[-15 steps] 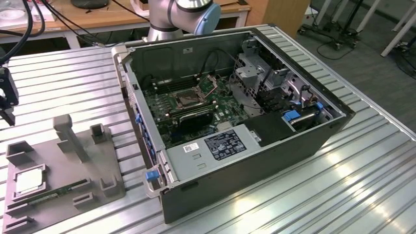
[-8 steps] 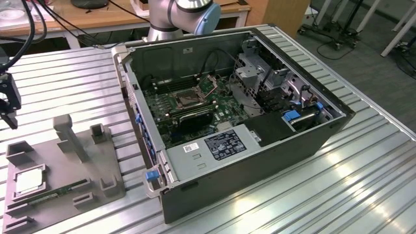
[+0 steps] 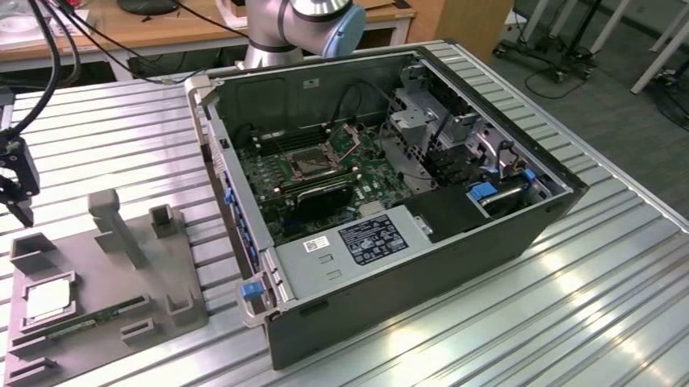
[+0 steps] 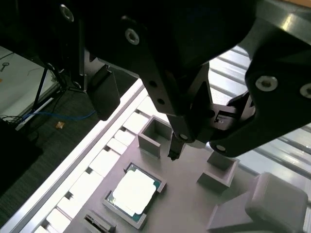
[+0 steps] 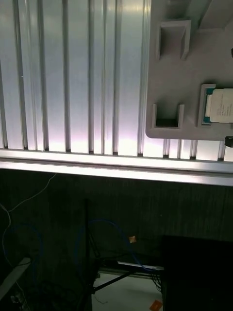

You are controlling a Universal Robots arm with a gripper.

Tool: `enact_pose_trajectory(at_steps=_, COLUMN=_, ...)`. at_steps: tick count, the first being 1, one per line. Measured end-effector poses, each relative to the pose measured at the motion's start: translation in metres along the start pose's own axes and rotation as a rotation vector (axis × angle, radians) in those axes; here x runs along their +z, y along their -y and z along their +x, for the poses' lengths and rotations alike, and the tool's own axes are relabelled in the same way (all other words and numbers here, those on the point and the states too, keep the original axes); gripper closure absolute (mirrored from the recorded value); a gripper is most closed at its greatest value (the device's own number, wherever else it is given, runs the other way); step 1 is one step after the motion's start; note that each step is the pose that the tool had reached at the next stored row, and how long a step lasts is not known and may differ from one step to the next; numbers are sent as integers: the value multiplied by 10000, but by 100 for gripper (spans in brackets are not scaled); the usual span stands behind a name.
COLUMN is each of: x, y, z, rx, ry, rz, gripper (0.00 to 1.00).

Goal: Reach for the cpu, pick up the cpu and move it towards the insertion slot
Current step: 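Pick up the cpu and move it towards the insertion slot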

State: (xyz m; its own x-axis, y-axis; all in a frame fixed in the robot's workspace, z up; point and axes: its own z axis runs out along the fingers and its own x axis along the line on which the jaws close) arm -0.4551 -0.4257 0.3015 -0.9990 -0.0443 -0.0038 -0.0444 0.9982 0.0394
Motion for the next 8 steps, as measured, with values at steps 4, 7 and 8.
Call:
enact_pose_trajectory(at_steps=4, x=73, y=47, z=9, rx=-13, ry=1, rz=-2, gripper=32)
enact_pose_trajectory(at_steps=7, x=117, y=83, z=12, rx=-13, ry=0, rz=-24, gripper=32)
enact_pose_trajectory(at_steps=8, x=131, y=91, z=12, rx=-14, ry=3, rz=-42, gripper=32)
